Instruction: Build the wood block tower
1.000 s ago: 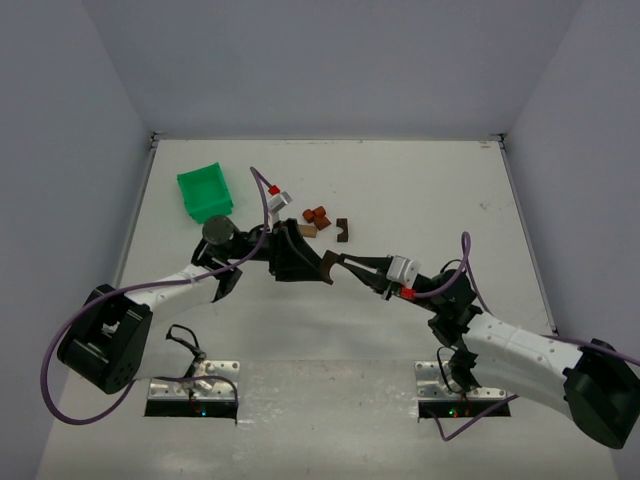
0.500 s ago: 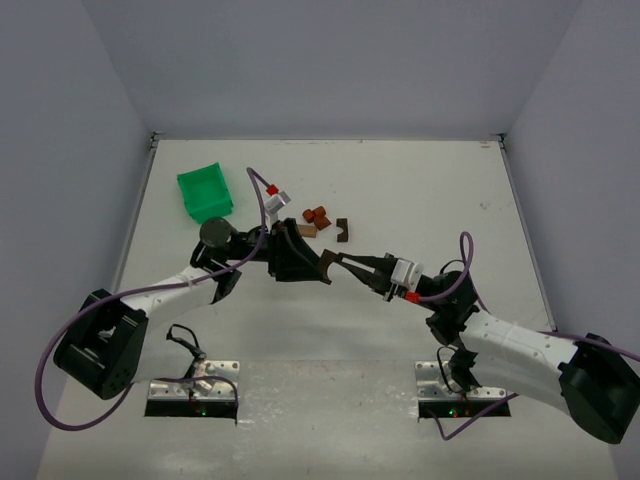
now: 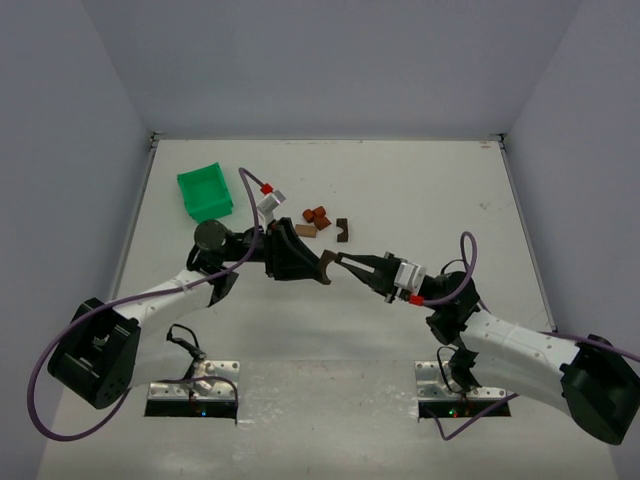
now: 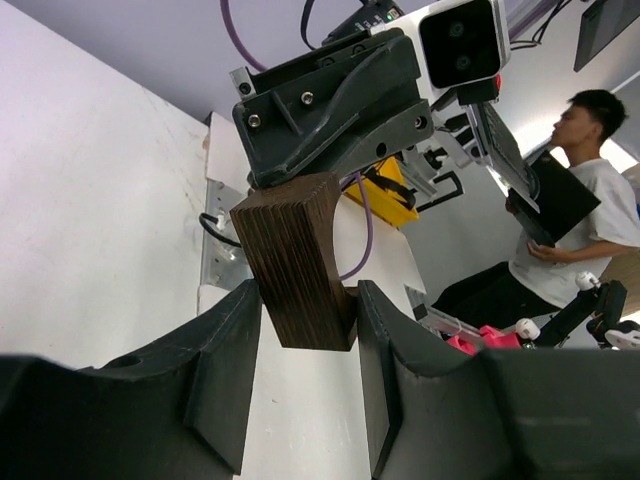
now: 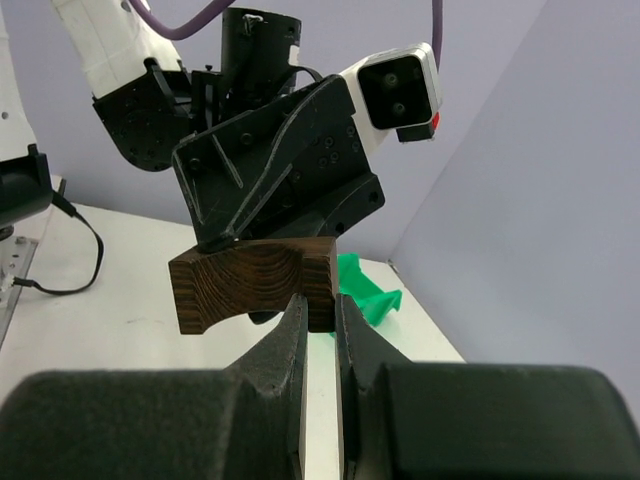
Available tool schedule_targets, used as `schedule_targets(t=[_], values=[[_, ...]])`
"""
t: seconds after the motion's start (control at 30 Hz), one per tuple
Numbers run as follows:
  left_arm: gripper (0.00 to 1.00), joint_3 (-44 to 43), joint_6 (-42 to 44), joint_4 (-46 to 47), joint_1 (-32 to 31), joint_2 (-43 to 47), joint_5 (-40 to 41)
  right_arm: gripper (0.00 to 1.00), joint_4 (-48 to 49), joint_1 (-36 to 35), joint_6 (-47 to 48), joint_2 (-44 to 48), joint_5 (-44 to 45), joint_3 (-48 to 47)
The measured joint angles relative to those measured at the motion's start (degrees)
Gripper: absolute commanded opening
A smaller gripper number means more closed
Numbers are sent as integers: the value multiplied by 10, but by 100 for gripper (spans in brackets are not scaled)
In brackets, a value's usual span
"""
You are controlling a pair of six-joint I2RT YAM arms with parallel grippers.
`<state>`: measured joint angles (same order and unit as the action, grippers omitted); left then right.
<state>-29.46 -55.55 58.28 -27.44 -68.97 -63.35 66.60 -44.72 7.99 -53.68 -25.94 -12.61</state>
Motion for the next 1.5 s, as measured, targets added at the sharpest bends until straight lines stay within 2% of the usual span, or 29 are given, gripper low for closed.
schedule_targets(t=[0.07,0.13,0.2,0.27,0.33,0.43,0.5,0.53,0.6,0.73,0.8,0.93,1.03,1.13,1.5], values=[[0,3,1,0,0,2,7,50,-12,0,-2,1,4,-2],[0,9,4,1,-1,8,16,54,-34,-1,-2,3,13,-3],[0,14,17,-4,-2,21,27,62,-61,0,-7,10,26,-3],[0,14,40,-24,-3,36,41,63,-89,0,-9,26,37,-3],[0,14,64,-51,-3,50,57,68,-112,0,-9,44,47,-3],[0,5,113,-115,-3,62,89,82,-144,0,-11,69,69,-3],[0,-12,160,-186,-4,66,131,96,-173,0,-19,87,104,-3],[0,-22,180,-219,-4,67,153,99,-188,0,-23,96,125,-3],[0,-45,229,-293,-10,68,222,99,-237,-1,-51,113,206,-8],[0,-91,312,-415,-34,58,365,99,-340,0,-123,136,439,-24],[0,-106,357,-460,-52,41,416,99,-425,2,-174,138,565,-41],[0,-117,435,-548,-109,-7,533,99,-575,3,-268,131,699,-66],[0,-126,498,-614,-157,-52,614,99,-642,4,-312,131,760,-64],[0,-151,545,-668,-191,-99,655,99,-676,4,-336,140,793,-58],[0,-241,680,-747,-214,-245,689,99,-705,7,-365,190,811,-32]])
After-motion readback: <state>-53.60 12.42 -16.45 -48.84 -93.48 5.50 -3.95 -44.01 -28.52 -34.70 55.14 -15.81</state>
